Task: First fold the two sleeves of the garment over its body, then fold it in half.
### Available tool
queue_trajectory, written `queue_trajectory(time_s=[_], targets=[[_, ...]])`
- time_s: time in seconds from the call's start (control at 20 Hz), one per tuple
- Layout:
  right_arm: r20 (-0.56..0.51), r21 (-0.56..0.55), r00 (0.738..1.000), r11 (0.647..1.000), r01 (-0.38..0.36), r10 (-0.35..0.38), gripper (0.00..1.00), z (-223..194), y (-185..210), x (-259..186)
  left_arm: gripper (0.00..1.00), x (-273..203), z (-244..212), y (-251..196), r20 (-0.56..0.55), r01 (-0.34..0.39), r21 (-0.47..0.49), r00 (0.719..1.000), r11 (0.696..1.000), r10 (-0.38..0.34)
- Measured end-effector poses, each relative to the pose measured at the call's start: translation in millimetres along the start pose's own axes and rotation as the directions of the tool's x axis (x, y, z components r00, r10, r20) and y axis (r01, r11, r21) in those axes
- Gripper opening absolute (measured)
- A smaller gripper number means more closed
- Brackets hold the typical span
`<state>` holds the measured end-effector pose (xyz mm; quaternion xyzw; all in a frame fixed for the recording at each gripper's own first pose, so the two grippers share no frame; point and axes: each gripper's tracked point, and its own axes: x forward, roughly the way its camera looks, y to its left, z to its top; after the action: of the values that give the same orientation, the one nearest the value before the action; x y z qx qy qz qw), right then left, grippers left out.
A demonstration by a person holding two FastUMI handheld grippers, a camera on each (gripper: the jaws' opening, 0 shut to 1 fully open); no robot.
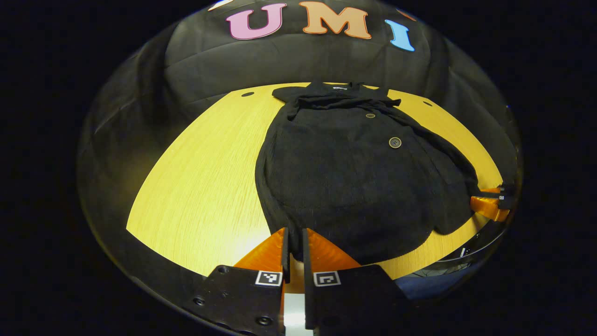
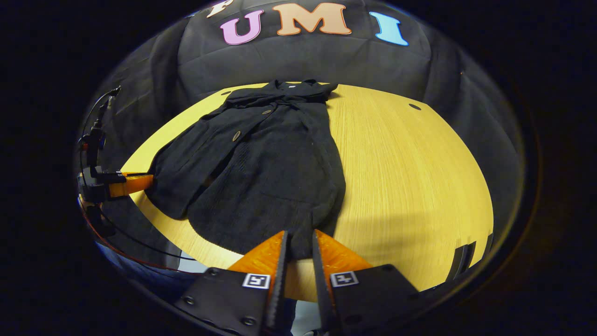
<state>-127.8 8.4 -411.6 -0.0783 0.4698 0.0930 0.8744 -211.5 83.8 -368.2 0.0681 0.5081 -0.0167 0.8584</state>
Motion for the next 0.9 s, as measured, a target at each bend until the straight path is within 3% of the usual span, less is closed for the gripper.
queue_trajectory(time_s=[0.05,0.1,0.25,0.6,0.9], targets=[[-0.002,-0.006,1.0,1.0,0.007,-0.007,0.23,-0.4,-0.7,1.4,0.08,-0.1,1.7,-0.2,0.001,0.002,-0.012,1.0,1.0,-0.002],[-0.007,-0.011,1.0,1.0,-0.003,0.003,0.22,-0.4,3.7,1.2,0.04,-0.3,0.6,-1.0,-0.002,0.007,-0.025,1.0,1.0,-0.007],[-0.017,-0.007,1.0,1.0,0.007,-0.007,0.05,0.5,3.3,-0.3,0.0,0.1,3.3,-1.2,0.005,0.026,-0.053,1.0,0.998,-0.025],[0.013,0.001,1.0,1.0,0.027,-0.027,0.03,16.5,10.6,-4.9,0.0,-3.9,10.0,2.2,0.01,0.048,-0.036,0.999,0.998,-0.048],[0.103,0.056,0.994,0.998,0.017,-0.023,0.02,71.0,14.1,-19.6,0.0,-10.1,65.7,6.0,0.124,0.096,-0.079,0.989,0.992,-0.086]])
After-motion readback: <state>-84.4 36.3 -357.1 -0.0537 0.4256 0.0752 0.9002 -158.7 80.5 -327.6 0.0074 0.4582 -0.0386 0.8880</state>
